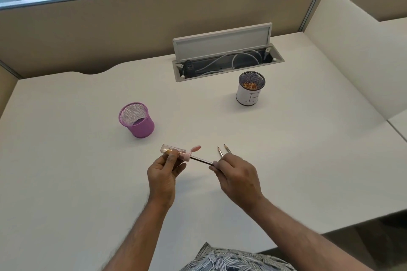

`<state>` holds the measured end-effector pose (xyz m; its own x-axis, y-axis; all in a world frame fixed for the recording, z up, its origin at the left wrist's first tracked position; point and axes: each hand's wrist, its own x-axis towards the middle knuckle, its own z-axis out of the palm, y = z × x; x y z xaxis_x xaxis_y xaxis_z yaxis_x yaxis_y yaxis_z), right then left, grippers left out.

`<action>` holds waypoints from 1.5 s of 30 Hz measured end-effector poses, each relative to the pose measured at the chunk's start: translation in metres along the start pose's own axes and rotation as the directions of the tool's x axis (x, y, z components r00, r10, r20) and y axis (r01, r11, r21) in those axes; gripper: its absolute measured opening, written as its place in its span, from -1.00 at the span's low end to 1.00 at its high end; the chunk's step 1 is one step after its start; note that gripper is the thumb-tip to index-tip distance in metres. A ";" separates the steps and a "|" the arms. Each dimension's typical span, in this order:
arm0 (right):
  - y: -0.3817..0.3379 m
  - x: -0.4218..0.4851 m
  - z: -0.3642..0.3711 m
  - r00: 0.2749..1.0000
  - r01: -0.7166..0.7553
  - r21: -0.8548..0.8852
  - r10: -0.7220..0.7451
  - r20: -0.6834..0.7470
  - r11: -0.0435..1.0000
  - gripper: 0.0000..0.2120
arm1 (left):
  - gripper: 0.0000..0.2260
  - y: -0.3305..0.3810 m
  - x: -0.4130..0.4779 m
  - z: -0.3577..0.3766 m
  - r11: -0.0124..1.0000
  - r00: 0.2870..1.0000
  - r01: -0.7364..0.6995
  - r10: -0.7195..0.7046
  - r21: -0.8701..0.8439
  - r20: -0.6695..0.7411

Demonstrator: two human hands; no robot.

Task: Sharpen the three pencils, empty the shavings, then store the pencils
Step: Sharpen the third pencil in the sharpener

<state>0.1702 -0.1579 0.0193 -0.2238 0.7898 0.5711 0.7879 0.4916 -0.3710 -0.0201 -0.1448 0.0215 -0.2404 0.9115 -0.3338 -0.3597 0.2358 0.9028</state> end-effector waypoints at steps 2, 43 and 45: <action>0.000 0.000 0.001 1.000 -0.014 0.047 0.013 0.018 0.999 -0.86 | -0.78 0.000 0.001 -0.001 1.000 1.000 0.008 -0.008 -0.011 -0.002; -0.006 0.019 -0.014 0.649 -0.740 0.395 0.425 0.631 0.544 -0.80 | -0.76 -0.008 0.001 -0.007 0.997 0.998 0.058 -0.057 -0.052 0.025; -0.002 0.026 -0.018 0.446 -0.894 0.387 0.383 0.809 0.225 -0.79 | -0.75 -0.007 0.002 -0.008 0.994 0.996 0.072 -0.067 -0.081 0.066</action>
<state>0.1730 -0.1452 0.0486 -0.2620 0.8374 -0.4797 0.1557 -0.4539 -0.8774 -0.0251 -0.1476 0.0130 -0.1563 0.9138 -0.3749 -0.4480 0.2727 0.8515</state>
